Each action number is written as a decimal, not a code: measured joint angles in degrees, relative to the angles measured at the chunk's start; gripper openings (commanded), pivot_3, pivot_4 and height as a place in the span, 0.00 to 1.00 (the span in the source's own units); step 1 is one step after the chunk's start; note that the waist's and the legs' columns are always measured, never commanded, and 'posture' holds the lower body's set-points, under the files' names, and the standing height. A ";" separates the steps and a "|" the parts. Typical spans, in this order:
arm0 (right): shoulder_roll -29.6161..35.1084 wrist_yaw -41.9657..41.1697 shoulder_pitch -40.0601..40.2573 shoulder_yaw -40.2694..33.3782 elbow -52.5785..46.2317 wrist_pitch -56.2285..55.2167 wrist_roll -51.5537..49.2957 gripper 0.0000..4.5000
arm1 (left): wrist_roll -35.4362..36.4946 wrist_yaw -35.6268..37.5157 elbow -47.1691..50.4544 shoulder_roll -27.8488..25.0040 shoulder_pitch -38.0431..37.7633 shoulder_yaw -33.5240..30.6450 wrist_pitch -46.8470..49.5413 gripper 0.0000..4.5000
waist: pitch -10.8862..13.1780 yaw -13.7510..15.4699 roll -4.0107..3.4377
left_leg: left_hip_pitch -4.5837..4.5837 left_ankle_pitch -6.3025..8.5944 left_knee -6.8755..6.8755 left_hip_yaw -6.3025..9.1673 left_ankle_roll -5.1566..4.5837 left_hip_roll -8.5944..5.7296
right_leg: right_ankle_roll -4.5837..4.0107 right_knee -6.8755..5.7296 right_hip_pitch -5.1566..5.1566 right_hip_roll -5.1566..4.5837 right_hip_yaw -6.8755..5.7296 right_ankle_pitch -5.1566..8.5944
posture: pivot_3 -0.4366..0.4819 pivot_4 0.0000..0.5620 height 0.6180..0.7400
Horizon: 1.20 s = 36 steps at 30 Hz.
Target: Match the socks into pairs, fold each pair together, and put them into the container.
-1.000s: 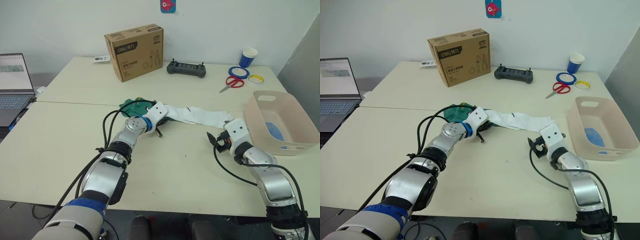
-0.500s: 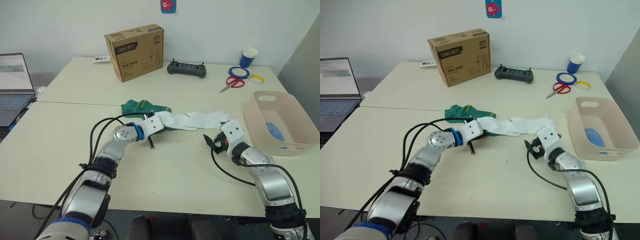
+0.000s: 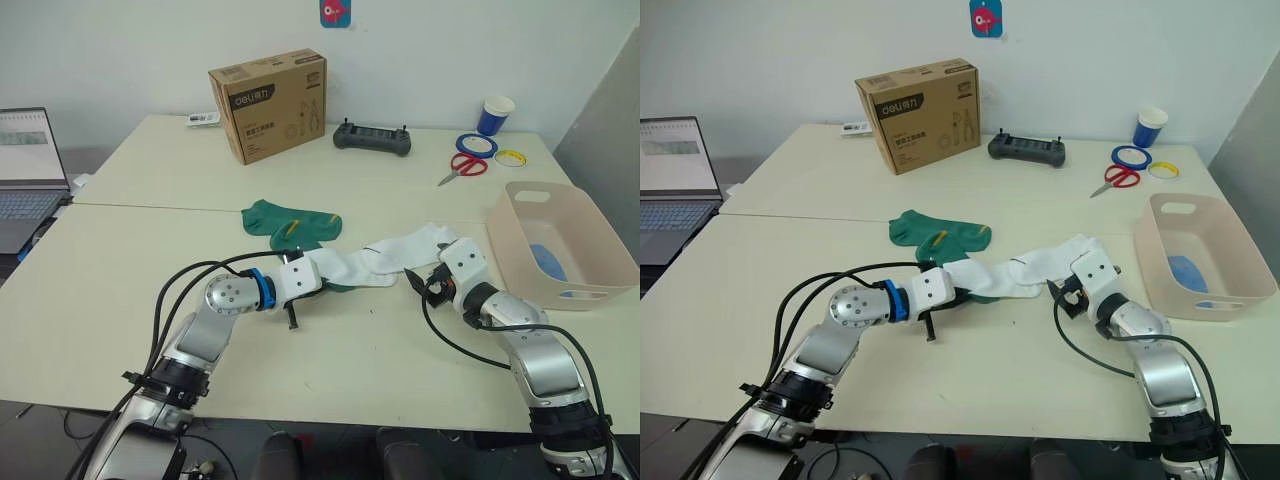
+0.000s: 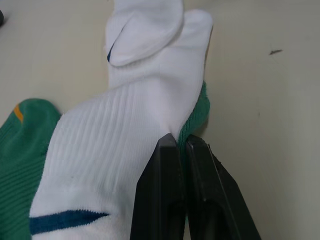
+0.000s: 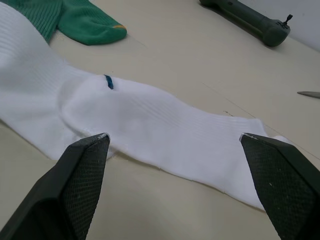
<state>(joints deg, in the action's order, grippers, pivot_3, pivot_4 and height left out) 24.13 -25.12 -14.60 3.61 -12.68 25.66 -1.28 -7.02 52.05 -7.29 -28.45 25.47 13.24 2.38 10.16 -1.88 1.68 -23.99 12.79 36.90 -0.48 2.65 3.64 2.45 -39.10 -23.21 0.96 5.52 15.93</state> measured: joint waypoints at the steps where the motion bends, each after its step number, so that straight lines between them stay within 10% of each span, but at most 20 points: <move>1: 0.00 -0.13 -0.01 0.02 0.01 -0.04 0.00 1.00 | 0.01 -0.28 -0.13 0.08 -0.01 0.00 -0.02 0.05 | 0.00 0.01 0.00 | -0.01 0.00 0.01 0.00 0.00 0.00 | 0.01 0.00 0.00 0.00 0.00 0.01 | 0.48 0.27 1.00; 15: 0.58 -3.83 -0.20 0.00 0.14 -0.44 -1.55 1.00 | 20.26 1.74 9.71 -3.50 -7.37 -14.94 19.32 0.99 | 0.00 -0.69 -0.01 | 0.01 0.00 -0.01 0.07 0.00 0.04 | 0.07 -0.03 0.00 0.01 -0.05 0.05 | 0.48 0.27 1.00; 24: 4.61 -14.80 0.04 0.08 -3.47 -3.37 -7.59 1.00 | 33.75 -8.02 9.59 0.78 -10.86 -27.05 37.38 0.99 | 0.00 -0.83 0.00 | 0.04 0.00 0.02 0.13 0.00 0.02 | 0.08 -0.01 0.06 -0.02 -0.13 0.05 | 0.48 0.27 1.00; 32: 4.28 -14.73 -0.10 1.23 -3.13 -3.86 -7.26 1.00 | 29.62 -8.92 2.12 1.82 -5.93 -19.74 32.98 0.99 | 0.01 -0.68 0.02 | 0.03 0.00 0.00 0.12 0.00 0.00 | -0.03 0.00 0.04 -0.01 -0.09 -0.02 | 0.48 0.27 1.00; 36: 3.85 -14.08 -0.10 1.23 -3.10 -3.87 -6.91 1.00 | 26.16 -8.79 -0.72 1.78 -4.25 -16.61 28.32 0.81 | 0.00 -0.34 0.01 | 0.05 0.00 0.00 0.10 0.00 0.00 | -0.03 0.00 0.05 -0.01 -0.08 -0.01 | 0.48 0.27 1.00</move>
<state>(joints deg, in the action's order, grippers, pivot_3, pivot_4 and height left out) 27.99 -39.20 -14.69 4.84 -15.78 21.79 -8.20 19.13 43.26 -8.01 -26.67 21.21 -3.37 30.70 10.16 -2.22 1.69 -23.95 12.78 36.91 -0.38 2.65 3.64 2.43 -39.11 -23.16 0.95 5.43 15.92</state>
